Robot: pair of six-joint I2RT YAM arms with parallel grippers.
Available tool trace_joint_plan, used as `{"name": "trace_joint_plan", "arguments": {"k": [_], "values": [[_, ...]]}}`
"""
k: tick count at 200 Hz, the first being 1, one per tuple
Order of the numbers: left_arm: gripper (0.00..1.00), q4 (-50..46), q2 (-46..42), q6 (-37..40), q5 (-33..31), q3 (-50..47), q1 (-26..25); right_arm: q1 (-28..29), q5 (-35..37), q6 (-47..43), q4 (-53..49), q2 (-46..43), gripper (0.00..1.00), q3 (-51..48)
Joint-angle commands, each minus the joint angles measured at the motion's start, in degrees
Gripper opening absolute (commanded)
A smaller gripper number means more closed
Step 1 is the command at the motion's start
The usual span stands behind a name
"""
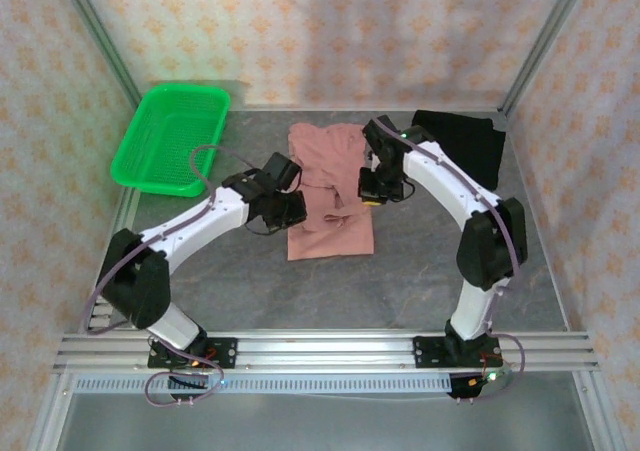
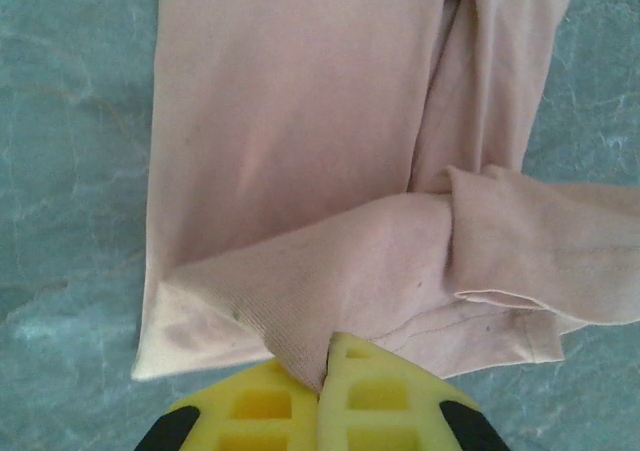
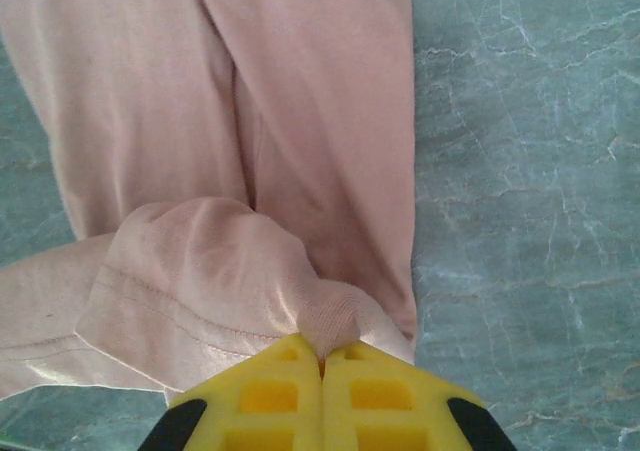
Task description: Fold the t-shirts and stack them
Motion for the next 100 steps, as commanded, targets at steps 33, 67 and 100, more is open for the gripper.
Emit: {"name": "trace_joint_plan", "arguments": {"k": [33, 67, 100], "values": [[0.02, -0.39, 6.24, 3.22, 0.74, 4.35, 2.73, -1.65, 0.53, -2.65, -1.72, 6.66, 0.00, 5.18], [0.02, -0.10, 8.46, 4.86, 0.90, 5.89, 4.86, -2.10, 0.03, -3.20, -2.11, 10.28, 0.00, 8.42], [0.02, 0.45, 10.50, 5.82, 2.02, 8.03, 6.62, -2.26, 0.21, -3.66, -3.02, 13.29, 0.00, 11.48]]}}
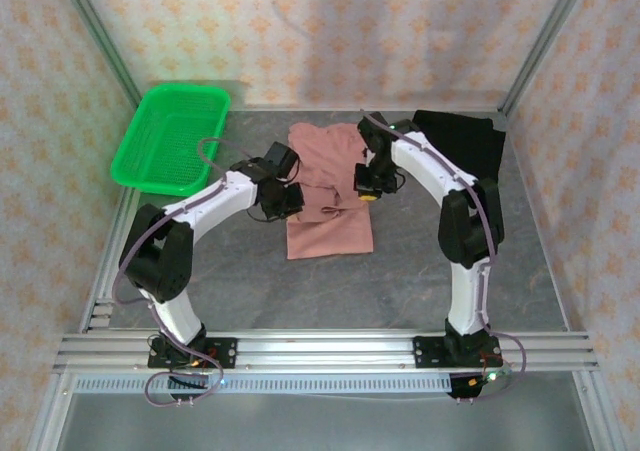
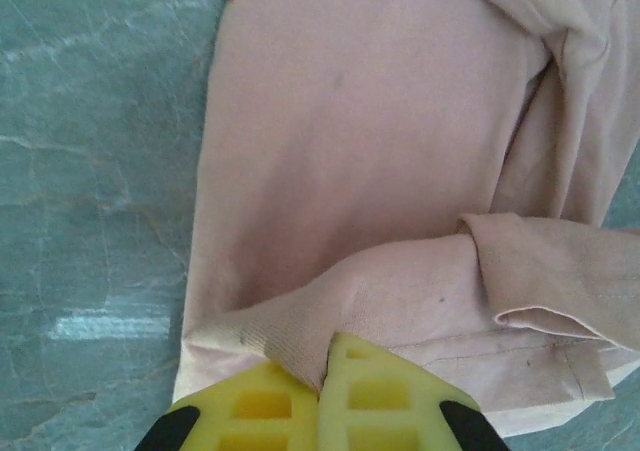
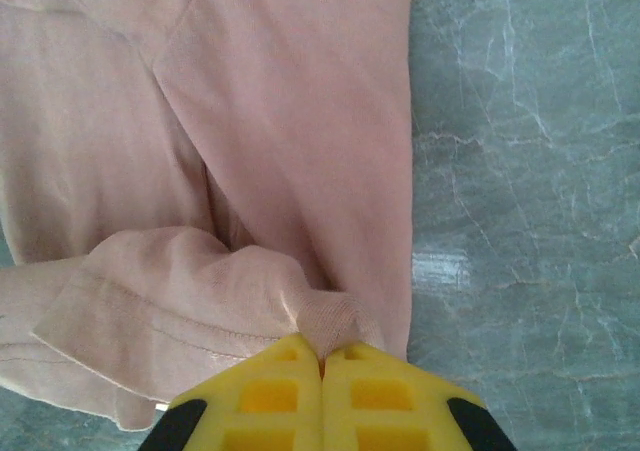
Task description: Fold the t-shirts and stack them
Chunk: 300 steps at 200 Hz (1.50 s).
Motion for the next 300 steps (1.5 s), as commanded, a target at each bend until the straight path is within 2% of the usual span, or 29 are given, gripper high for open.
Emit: {"name": "trace_joint_plan", "arguments": {"k": [1, 53, 221, 229, 244, 267, 276, 300], "values": [[0.02, 0.17, 1.46, 2.20, 0.74, 3.36, 1.20, -0.56, 0.61, -1.36, -2.27, 2.25, 0.00, 3.10], [0.02, -0.59, 6.39, 3.45, 1.37, 7.94, 1.36, -0.70, 0.99, -1.18, -1.97, 4.63, 0.00, 3.89], [0.03, -0.64, 13.37, 4.06, 0.55, 11.64, 3.29, -2.54, 1.03, -0.58, -1.67, 11.84, 0.00, 8.67], [0.05, -1.02, 13.73, 3.98, 0.58, 12.24, 3.34, -2.62, 0.92, -0.18, -1.65, 12.36, 0.01, 9.21], [0.15, -0.82, 13.88, 3.32, 1.13, 12.92, 3.35, -2.55, 0.66, 0.43, -2.21, 13.21, 0.07, 10.89], [0.36, 1.64, 11.45, 1.73, 2.91, 13.41, 3.35, -3.42, 0.41, 2.08, -1.28, 12.02, 0.26, 12.14], [0.39, 1.75, 9.88, 1.52, 2.96, 14.02, 3.35, -3.95, 0.28, 3.02, -0.28, 10.47, 0.31, 12.07], [0.47, 0.81, 4.44, 0.69, 2.85, 14.50, 3.91, -4.60, 0.05, 3.40, 3.41, 3.14, 0.37, 9.79]]}}
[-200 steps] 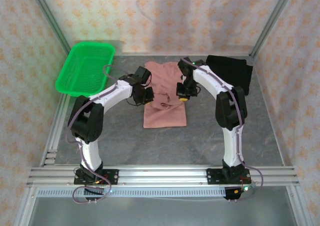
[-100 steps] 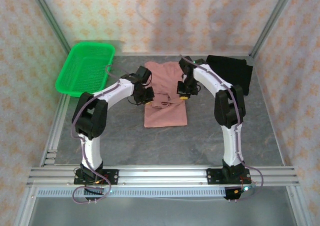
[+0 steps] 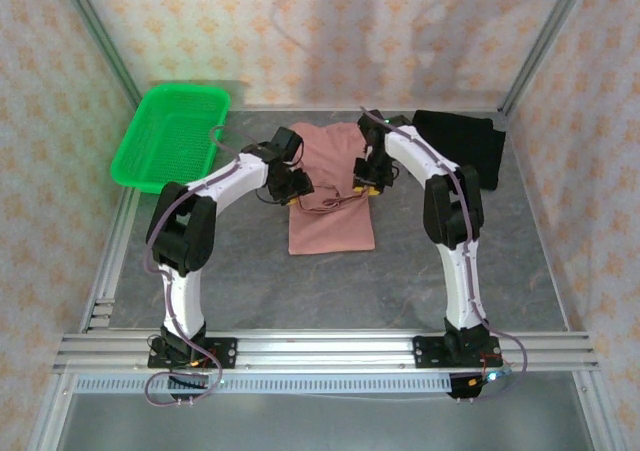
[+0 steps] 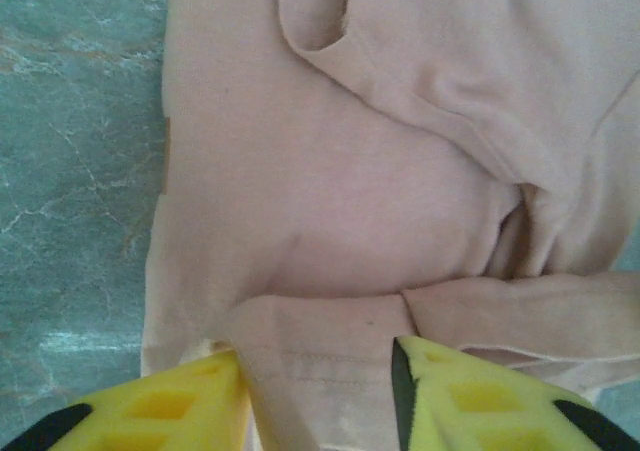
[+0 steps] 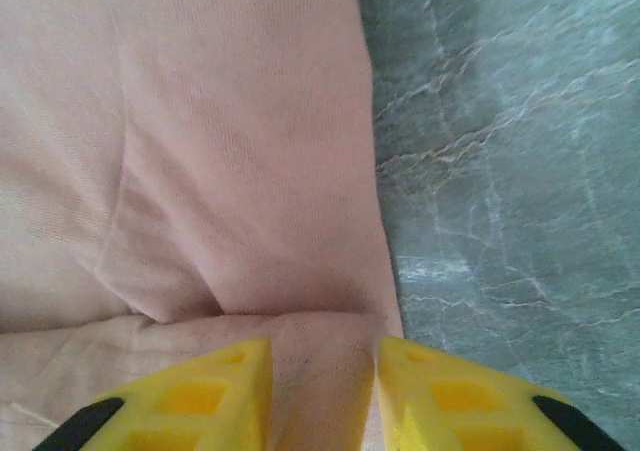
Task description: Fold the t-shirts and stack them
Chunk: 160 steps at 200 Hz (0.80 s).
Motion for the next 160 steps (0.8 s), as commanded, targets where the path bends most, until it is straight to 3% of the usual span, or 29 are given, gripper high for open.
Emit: {"name": "trace_joint_plan", "arguments": {"k": [1, 42, 68, 81, 99, 114, 128, 160], "values": [[0.47, 0.35, -7.90, -1.11, 0.56, 2.26, 1.05, -1.28, 0.28, 1.32, 3.14, -9.32, 0.37, -0.60], [0.59, -0.36, -20.35, -2.34, -0.09, -6.70, 1.52, -1.27, -3.47, 4.27, 10.55, -25.47, 0.39, -16.26], [0.57, -0.78, -26.31, -2.36, -0.59, -15.71, 1.26, -1.29, -7.55, 9.07, 19.56, -33.54, 0.27, -31.44], [0.49, 0.57, -27.98, -3.00, -0.15, -19.96, 0.66, -1.24, -9.97, 12.20, 24.88, -35.57, 0.18, -37.89], [0.28, 3.86, -28.20, -4.62, 0.69, -24.76, -1.23, -1.29, -12.22, 15.40, 30.87, -35.62, 0.10, -43.49], [0.16, 4.93, -26.13, -4.95, 0.53, -25.50, -3.51, -1.23, -14.30, 17.52, 35.21, -33.93, 0.06, -45.54], [0.11, 6.07, -23.26, -5.49, 1.12, -25.10, -4.71, -1.22, -15.71, 19.29, 38.70, -31.98, 0.05, -46.17], [0.09, 5.83, -16.28, -5.92, 0.91, -21.47, -6.38, -1.23, -16.11, 20.41, 40.52, -27.41, 0.03, -44.73]]}}
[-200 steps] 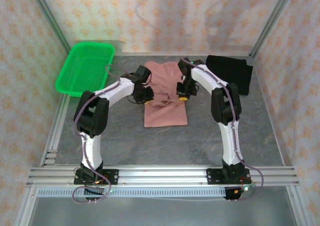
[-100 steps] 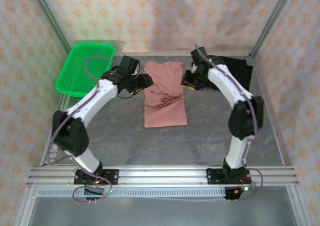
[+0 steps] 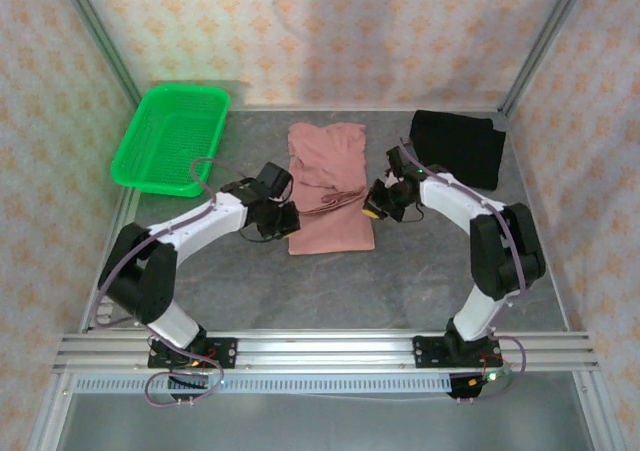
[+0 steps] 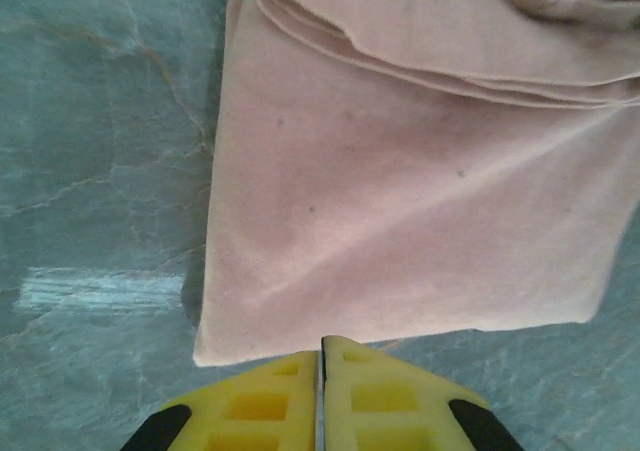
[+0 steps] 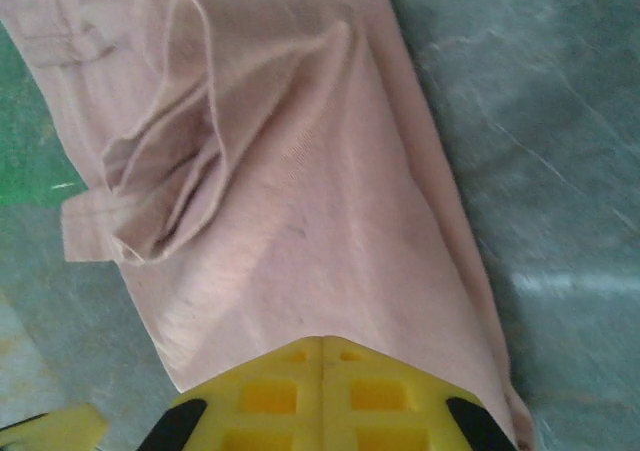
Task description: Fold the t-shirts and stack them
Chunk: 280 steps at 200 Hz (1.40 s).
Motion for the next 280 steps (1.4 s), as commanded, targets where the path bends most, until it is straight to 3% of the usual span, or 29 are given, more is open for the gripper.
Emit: {"name": "trace_joint_plan", "arguments": {"k": [1, 57, 100, 156, 192, 207, 222, 247, 280], "values": [[0.09, 1.52, 3.82, -0.85, -0.27, 3.58, -0.73, 0.20, -2.00, 2.75, 5.87, 2.44, 0.03, 1.65], [0.09, 2.81, 13.53, -2.46, -2.09, 9.72, -1.09, 0.09, -1.58, 1.79, 4.02, 9.55, 0.03, 8.36], [0.09, -0.32, 22.03, -1.68, -4.77, 20.72, -1.00, 0.06, -2.49, 1.68, 1.83, 15.15, 0.02, 14.58], [0.10, -6.28, 28.91, 1.15, -9.88, 34.29, 0.64, 0.02, -0.25, -0.66, -0.73, 11.91, 0.02, 11.51], [0.17, -9.69, 29.65, 3.74, -13.55, 42.96, 1.55, 0.02, 2.24, -1.55, -1.47, 5.87, 0.06, 7.45], [0.24, -9.39, 27.88, 4.20, -13.17, 43.34, 1.73, 0.02, 3.91, -2.52, -2.73, 2.68, 0.12, 5.60], [0.32, -9.13, 24.26, 4.30, -13.47, 40.61, 1.83, 0.01, 6.02, -3.60, -4.16, -1.11, 0.26, 2.98], [0.56, -3.31, 12.71, 1.48, -9.00, 26.93, 3.22, 0.02, 8.49, -4.66, -5.73, -7.96, 0.50, -1.74], [0.67, -0.03, -1.39, -0.08, -2.88, 10.89, 3.90, -0.02, 5.85, -3.01, -3.47, -15.84, 0.67, -10.21]]}}
